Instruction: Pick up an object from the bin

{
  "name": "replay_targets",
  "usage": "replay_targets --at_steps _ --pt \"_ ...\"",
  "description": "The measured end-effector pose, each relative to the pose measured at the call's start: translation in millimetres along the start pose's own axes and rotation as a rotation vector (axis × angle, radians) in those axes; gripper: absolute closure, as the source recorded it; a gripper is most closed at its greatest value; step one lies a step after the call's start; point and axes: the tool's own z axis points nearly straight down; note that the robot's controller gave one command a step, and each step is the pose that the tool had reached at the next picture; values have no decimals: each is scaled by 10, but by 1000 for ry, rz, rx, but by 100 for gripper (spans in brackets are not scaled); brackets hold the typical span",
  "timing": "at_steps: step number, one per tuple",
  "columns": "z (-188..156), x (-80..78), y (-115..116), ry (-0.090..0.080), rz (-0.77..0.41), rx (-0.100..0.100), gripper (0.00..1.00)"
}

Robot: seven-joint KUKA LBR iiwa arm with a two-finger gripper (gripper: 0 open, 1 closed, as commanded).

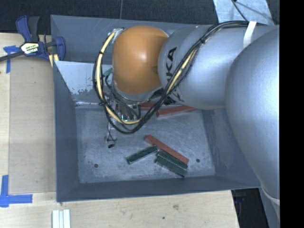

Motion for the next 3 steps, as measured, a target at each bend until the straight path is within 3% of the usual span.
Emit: replay_targets --at_steps 1,2,3 --pt "200 488 -817 -2 92 4 0" --pt "945 412 -1212 -5 -239 1 0" --pt "943 410 -1211 -5 -238 0 100"
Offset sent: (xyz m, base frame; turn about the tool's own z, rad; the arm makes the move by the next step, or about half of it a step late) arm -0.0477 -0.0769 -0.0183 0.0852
